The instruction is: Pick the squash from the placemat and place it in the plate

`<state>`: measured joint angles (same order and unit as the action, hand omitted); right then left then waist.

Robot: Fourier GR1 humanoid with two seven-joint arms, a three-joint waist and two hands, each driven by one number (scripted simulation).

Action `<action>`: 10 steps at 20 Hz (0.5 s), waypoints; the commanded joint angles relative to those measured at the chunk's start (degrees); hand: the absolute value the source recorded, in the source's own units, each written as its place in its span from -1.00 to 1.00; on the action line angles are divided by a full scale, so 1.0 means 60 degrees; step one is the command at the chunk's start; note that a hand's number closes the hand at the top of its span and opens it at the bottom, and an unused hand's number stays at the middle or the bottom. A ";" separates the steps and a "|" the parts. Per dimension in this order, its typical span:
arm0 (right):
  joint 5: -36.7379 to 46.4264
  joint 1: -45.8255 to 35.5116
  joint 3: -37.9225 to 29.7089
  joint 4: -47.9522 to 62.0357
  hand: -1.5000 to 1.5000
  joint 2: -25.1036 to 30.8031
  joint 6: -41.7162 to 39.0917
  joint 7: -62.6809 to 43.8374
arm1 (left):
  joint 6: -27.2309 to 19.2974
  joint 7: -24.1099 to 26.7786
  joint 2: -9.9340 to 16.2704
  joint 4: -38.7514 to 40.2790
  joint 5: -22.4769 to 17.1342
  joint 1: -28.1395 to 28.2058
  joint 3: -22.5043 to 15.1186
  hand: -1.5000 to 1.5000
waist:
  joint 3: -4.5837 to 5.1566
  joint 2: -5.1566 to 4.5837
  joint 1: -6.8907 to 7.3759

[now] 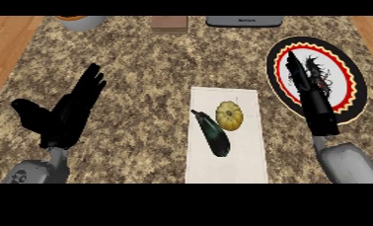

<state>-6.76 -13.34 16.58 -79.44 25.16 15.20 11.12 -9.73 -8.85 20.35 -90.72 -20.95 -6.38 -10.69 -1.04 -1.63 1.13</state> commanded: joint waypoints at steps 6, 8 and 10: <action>-0.1986 -0.1795 0.2206 -0.0300 1.00 -0.1230 -0.4323 -0.2053 | -0.0984 -0.0282 0.0303 0.0878 0.1508 0.0051 -0.0315 0.00 | 0.0166 0.0103 0.0720; 0.2776 -0.3059 0.2529 -0.0576 1.00 0.2010 -0.2969 -0.0438 | -0.0694 -0.0451 0.0293 0.1018 0.1200 0.0221 -0.0341 0.00 | 0.0368 0.0537 0.0630; 0.4217 -0.3399 0.3217 -0.0584 1.00 0.2251 -0.2642 0.0000 | -0.0898 -0.0521 0.0125 0.1145 0.1301 0.0253 -0.0420 0.00 | 0.0243 0.0353 0.0482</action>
<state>3.54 -27.77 29.98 -81.78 31.77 -1.23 7.49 -13.76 -11.03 21.55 -85.48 -14.46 -5.48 -12.40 0.49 0.39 3.97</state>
